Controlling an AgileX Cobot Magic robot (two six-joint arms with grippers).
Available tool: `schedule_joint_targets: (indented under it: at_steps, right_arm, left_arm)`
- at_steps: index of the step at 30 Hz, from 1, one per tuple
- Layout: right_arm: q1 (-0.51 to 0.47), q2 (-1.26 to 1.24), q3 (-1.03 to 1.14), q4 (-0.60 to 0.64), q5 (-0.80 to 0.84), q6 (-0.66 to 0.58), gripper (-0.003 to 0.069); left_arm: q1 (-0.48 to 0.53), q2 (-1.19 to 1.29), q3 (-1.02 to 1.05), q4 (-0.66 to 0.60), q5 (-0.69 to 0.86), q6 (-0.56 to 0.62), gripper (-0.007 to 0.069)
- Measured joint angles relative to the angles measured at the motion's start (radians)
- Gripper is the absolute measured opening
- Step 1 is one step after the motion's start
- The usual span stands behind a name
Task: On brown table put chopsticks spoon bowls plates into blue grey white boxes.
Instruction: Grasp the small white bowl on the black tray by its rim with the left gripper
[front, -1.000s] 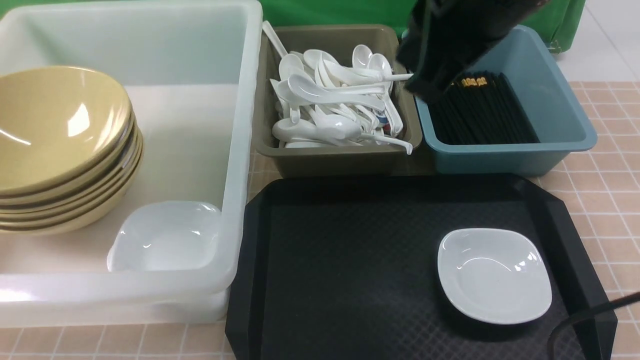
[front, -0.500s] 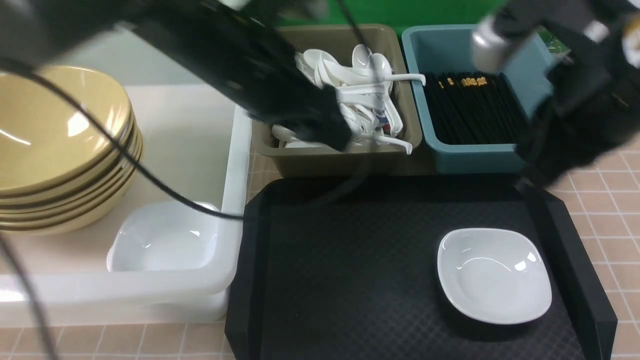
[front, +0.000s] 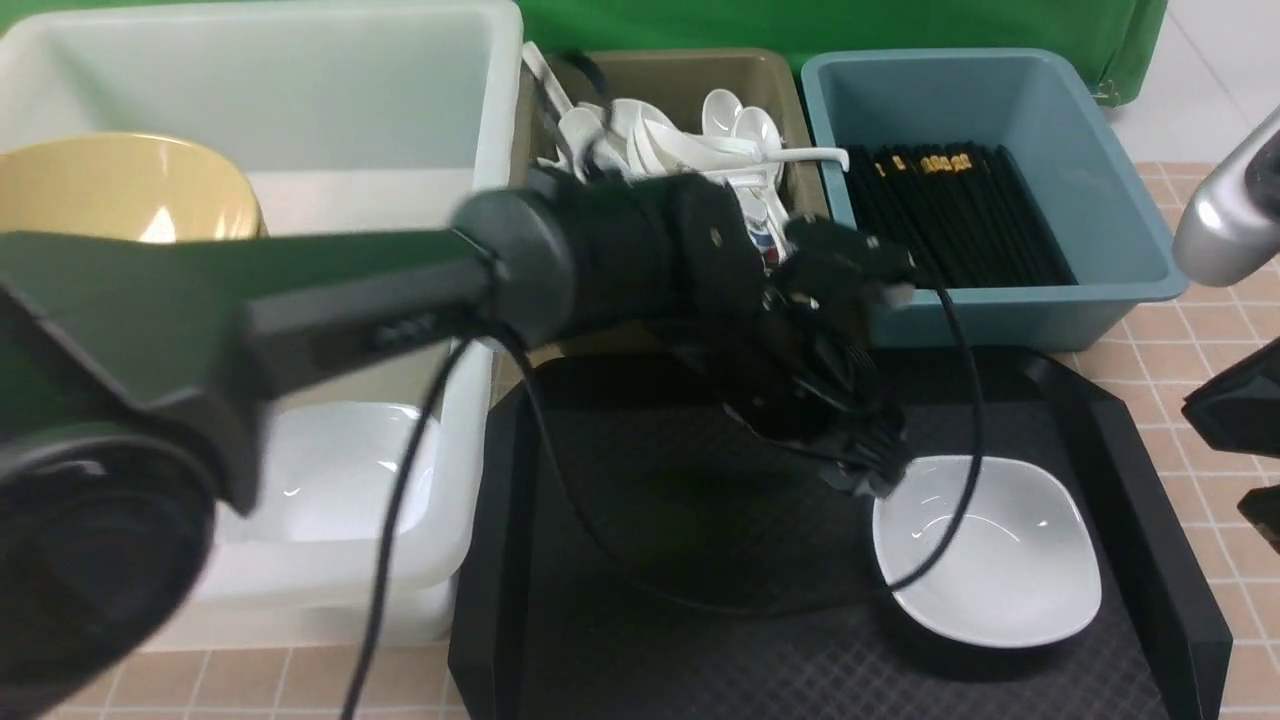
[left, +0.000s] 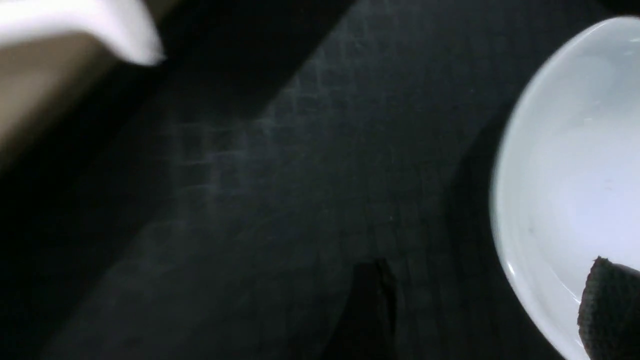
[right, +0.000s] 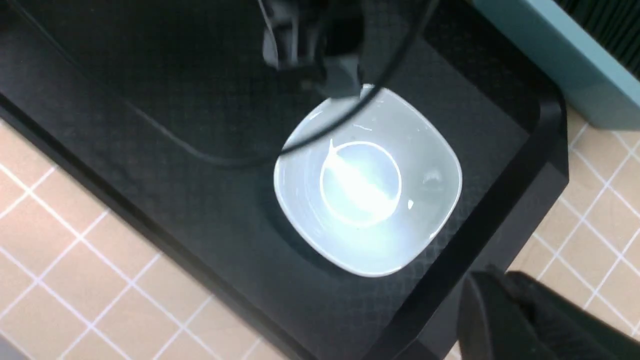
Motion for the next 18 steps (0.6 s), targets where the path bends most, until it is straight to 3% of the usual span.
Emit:
schedule_joint_targets:
  at_steps: [10,13,17,18]
  right_arm:
    - [0.000,0.001,0.005,0.000,-0.033,0.003,0.0048]
    - [0.000,0.001,0.005,0.000,-0.035,0.003,0.0048]
    - [0.000,0.001,0.005,0.000,-0.051,0.003,0.0048]
    - [0.000,0.001,0.005,0.000,-0.052,0.003,0.0048]
  left_arm:
    - [-0.105,0.061,-0.001,-0.022,-0.112,0.149,0.0458]
    - [-0.112,0.062,-0.001,-0.027,-0.120,0.168,0.0360]
    - [-0.090,0.063,-0.046,-0.027,-0.061,0.165,0.0103]
    - [-0.089,0.062,-0.051,-0.027,-0.061,0.165,0.0103]
